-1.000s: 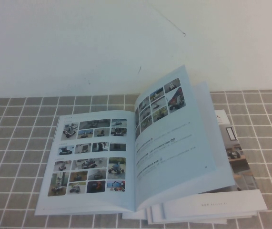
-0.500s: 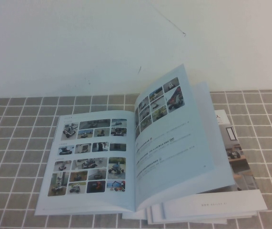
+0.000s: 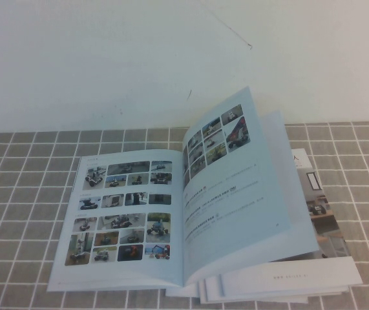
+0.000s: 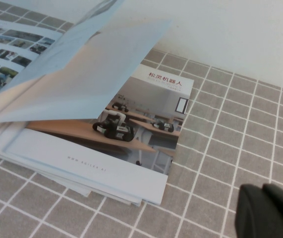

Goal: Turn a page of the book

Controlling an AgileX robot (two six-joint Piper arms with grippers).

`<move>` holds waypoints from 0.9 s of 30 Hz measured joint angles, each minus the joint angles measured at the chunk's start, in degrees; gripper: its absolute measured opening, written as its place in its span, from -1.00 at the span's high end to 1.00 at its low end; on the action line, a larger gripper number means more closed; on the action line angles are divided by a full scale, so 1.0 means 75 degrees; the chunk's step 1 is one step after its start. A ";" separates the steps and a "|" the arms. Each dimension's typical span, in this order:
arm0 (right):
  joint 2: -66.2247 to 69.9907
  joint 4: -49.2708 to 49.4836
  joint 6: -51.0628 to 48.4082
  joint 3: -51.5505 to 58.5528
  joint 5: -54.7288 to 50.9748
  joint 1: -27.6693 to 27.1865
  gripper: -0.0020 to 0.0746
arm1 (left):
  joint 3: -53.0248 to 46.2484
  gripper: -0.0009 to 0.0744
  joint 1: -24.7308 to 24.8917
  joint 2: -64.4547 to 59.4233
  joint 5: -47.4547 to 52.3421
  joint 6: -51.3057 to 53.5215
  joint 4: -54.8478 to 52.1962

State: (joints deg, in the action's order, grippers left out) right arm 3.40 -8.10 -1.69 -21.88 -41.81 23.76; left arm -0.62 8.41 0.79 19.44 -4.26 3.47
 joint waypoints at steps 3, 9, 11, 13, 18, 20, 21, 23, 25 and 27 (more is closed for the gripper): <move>0.0000 0.0012 0.0000 0.0000 0.0000 0.0000 0.95 | 0.0000 0.99 -0.0096 0.0000 -0.0013 0.0000 0.0039; 0.0000 0.0012 0.0000 0.0000 0.0000 0.0000 0.95 | 0.0000 0.99 -0.0110 0.0000 -0.0013 0.0000 0.0051; 0.0000 0.0012 0.0000 0.0000 0.0000 0.0000 0.95 | 0.0000 0.99 -0.0110 0.0000 -0.0013 0.0000 0.0051; 0.0000 0.0012 0.0000 0.0000 0.0000 0.0000 0.95 | 0.0000 0.99 -0.0110 0.0000 -0.0013 0.0000 0.0051; 0.0000 0.0012 0.0000 0.0000 0.0000 0.0000 0.95 | 0.0000 0.99 -0.0110 0.0000 -0.0013 0.0000 0.0051; 0.0000 0.0017 0.0000 0.0000 0.0000 0.0000 0.95 | 0.0000 0.99 -0.0110 0.0000 -0.0013 0.0000 0.0051; 0.0000 0.0017 0.0000 0.0000 0.0000 0.0000 0.95 | 0.0000 0.99 -0.0110 0.0000 -0.0013 0.0000 0.0051; 0.0000 0.0017 0.0000 0.0000 0.0000 0.0000 0.95 | 0.0000 0.99 -0.0110 0.0000 -0.0013 0.0000 0.0051; 0.0000 0.0017 0.0000 0.0000 0.0000 0.0000 0.95 | 0.0000 0.99 -0.0110 0.0000 -0.0013 0.0014 0.0051; 0.0000 0.0017 0.0000 0.0000 0.0000 0.0000 0.95 | 0.0000 0.99 -0.0110 0.0000 -0.0013 0.0064 0.0051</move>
State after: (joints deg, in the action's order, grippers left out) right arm 3.40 -7.97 -1.69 -21.88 -41.81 23.76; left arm -0.62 7.58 0.79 19.34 -3.78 3.85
